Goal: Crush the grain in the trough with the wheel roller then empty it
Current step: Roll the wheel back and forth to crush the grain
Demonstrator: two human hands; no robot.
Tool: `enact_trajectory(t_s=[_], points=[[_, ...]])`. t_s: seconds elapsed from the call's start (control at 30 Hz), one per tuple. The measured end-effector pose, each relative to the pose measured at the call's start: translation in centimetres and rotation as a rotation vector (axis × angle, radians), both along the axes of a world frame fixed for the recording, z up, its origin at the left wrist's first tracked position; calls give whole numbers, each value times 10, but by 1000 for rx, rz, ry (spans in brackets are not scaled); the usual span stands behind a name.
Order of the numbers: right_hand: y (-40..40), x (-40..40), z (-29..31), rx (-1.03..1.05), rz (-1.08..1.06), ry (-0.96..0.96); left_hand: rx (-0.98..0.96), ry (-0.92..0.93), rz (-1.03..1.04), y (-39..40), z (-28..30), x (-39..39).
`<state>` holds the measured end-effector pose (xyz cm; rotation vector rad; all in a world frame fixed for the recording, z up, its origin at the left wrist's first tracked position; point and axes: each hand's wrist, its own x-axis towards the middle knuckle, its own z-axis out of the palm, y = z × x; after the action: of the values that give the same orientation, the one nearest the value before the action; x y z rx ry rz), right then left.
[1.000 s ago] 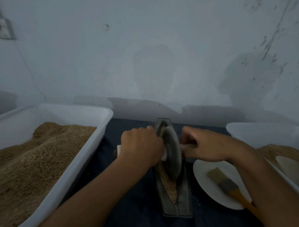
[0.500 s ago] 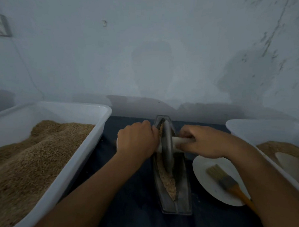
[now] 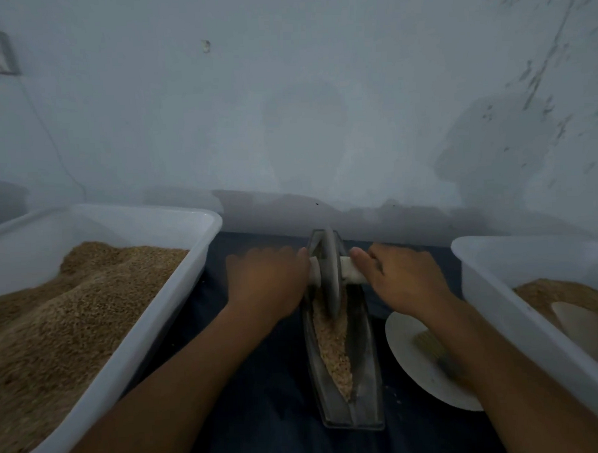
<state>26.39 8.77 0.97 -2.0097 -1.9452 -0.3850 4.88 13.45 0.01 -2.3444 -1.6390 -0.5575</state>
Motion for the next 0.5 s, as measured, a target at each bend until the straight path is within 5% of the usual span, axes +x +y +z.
enact_trajectory(t_s=[0.17,0.37,0.5], points=[[-7,-3,9,-207,-20,-23,-97,150,-35,-4,10,-1],[-9,1,21,-575,62,-35,-335,160,-62,-9,22,-2],[-10,2,21,-643,56,25,-380,133,-13,-11,24,-1]])
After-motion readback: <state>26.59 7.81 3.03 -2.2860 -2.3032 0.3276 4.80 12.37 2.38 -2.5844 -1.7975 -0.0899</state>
